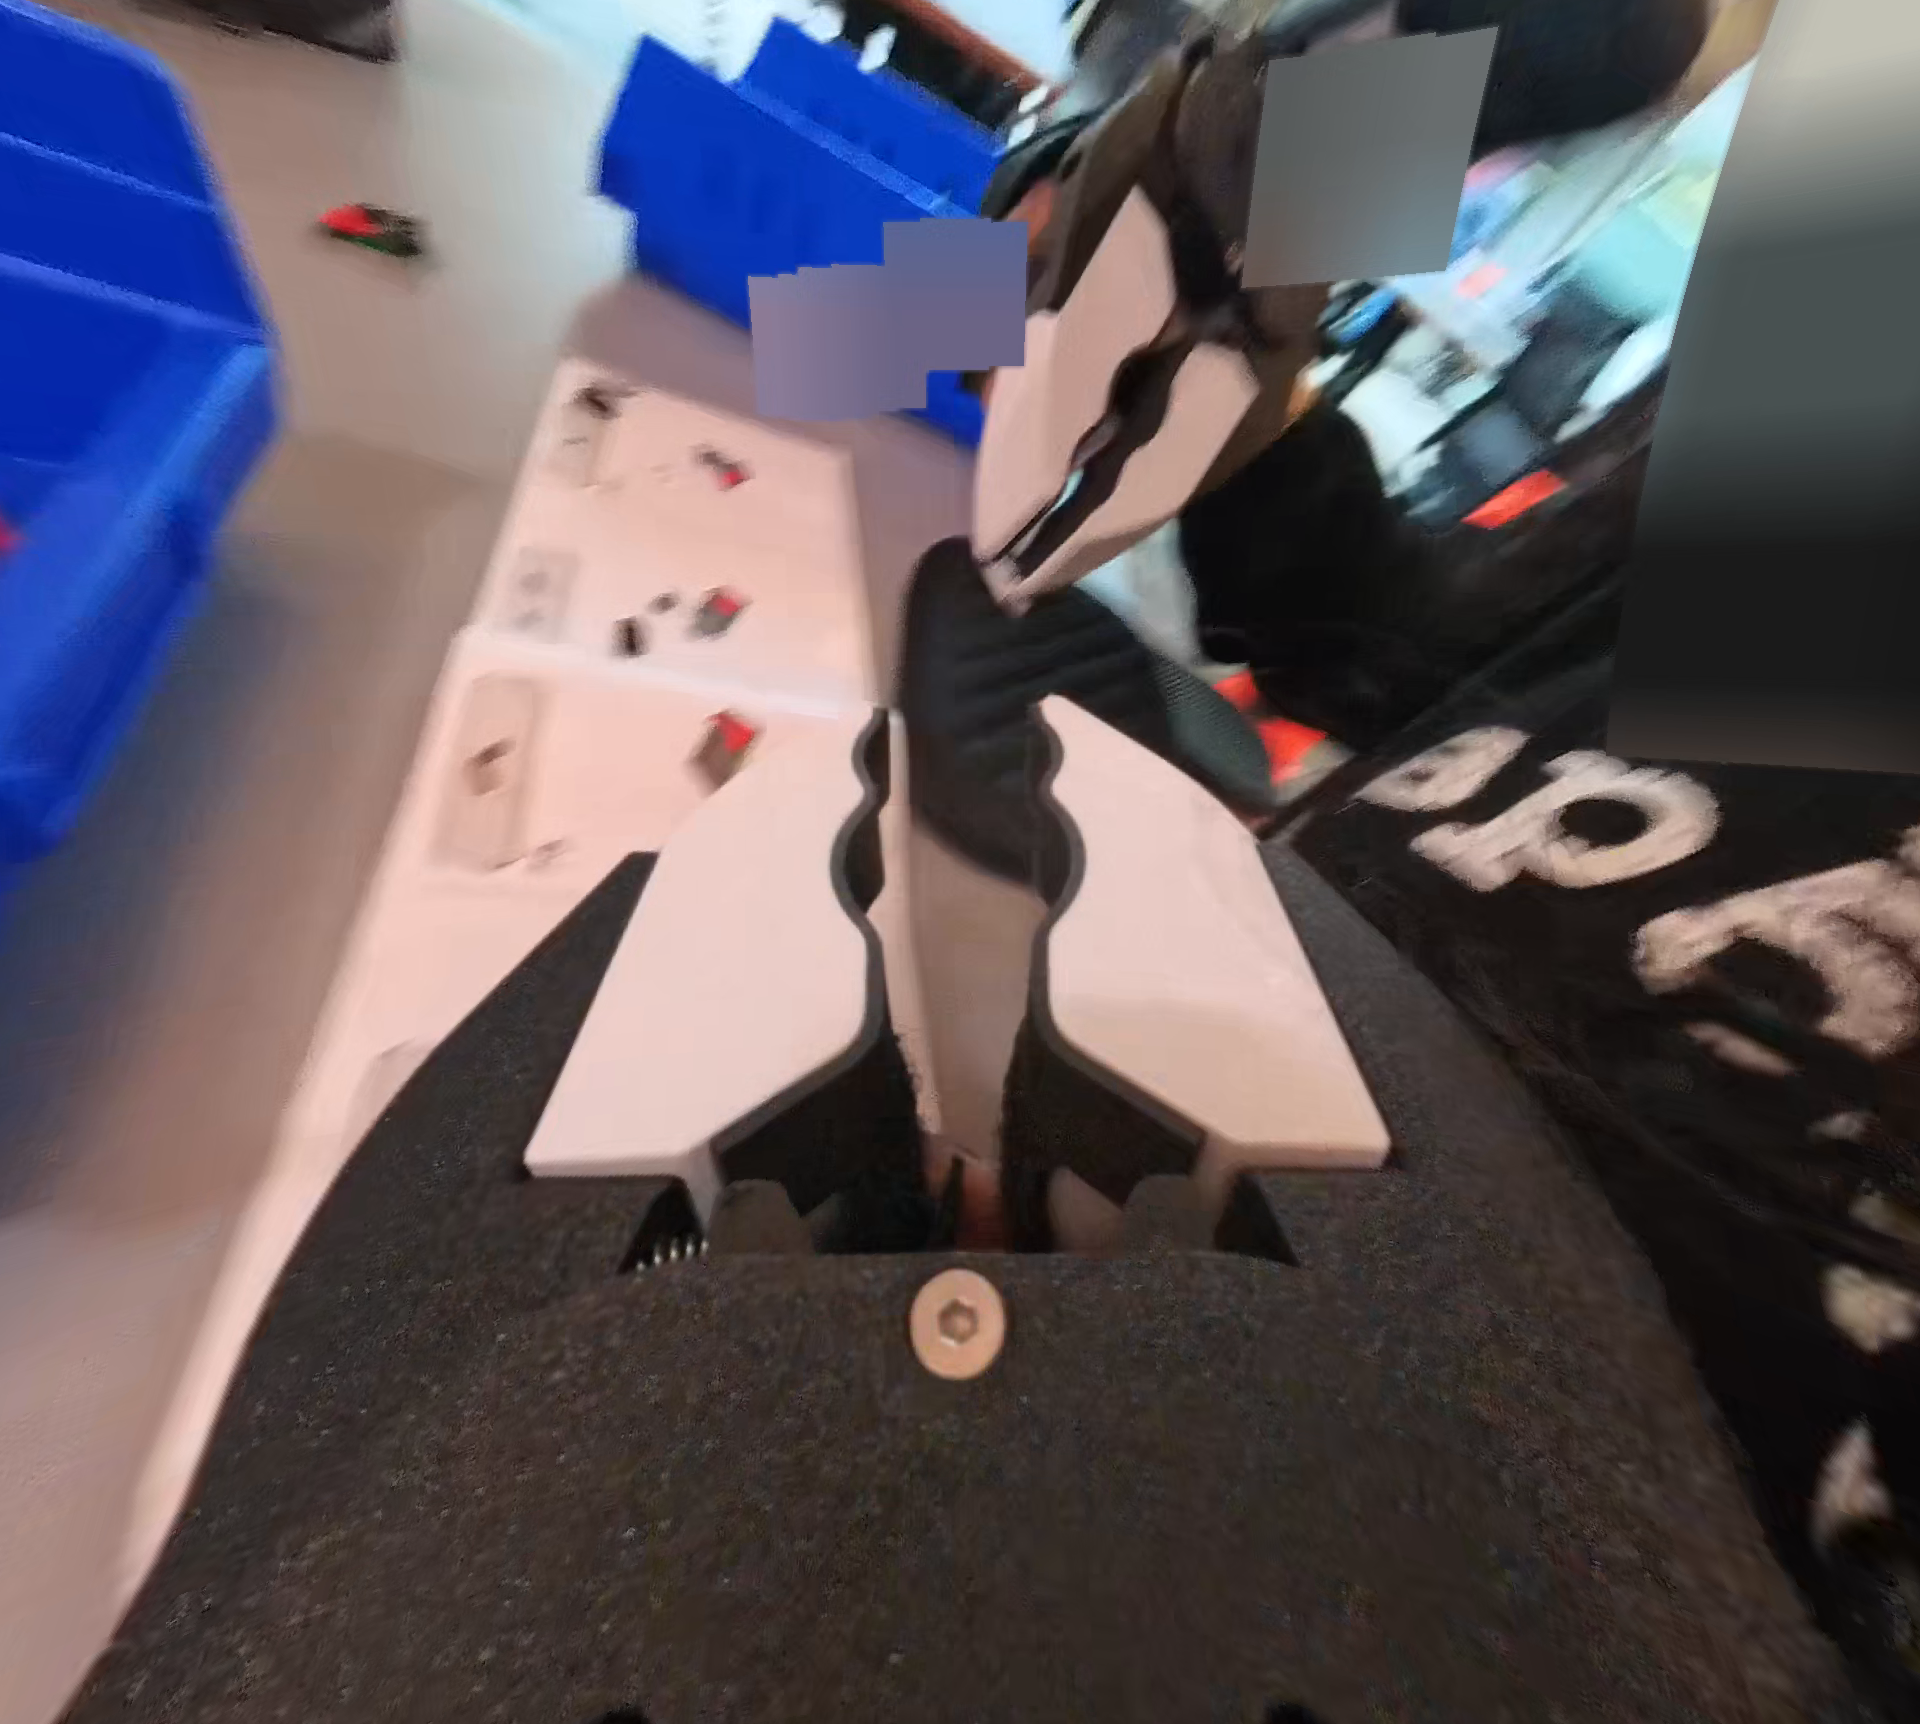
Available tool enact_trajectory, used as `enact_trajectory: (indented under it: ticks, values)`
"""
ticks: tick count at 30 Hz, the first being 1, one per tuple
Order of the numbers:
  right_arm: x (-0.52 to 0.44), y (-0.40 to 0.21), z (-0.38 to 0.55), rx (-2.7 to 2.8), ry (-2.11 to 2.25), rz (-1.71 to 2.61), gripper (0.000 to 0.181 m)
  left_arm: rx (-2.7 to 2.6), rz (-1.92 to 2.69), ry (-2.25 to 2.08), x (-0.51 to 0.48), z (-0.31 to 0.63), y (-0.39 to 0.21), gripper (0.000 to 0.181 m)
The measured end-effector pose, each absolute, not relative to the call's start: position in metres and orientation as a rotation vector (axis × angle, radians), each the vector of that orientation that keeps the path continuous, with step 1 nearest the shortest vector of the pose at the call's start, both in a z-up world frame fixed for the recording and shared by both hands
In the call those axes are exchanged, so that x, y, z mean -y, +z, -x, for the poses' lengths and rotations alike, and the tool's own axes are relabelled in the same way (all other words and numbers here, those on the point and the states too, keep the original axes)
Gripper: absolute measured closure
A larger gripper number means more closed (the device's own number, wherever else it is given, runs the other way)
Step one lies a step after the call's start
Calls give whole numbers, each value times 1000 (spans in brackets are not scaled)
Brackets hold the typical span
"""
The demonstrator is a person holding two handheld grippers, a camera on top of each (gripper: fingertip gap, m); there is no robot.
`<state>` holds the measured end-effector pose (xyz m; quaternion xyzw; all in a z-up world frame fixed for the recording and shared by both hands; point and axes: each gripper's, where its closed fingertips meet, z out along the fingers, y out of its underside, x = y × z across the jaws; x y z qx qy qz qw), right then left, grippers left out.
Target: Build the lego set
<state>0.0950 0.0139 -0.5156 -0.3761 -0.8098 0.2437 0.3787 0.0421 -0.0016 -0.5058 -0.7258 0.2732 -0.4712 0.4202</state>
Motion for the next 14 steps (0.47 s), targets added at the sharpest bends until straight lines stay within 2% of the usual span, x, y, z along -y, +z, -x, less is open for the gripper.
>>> enact_trajectory:
  ticks: [4, 13, 14]
  values:
    - [11, -498, -84, 2194, 513, 709, 173, -617, 1822, -1492, 9, -70, -500, 166]
    - [41, -504, -92, 2391, 182, 486, 173, -723, 1816, -1723, 45, -104, -502, 167]
    - [42, -504, -92, 2395, 163, 481, 173, -733, 1802, -1734, 47, -107, -502, 172]
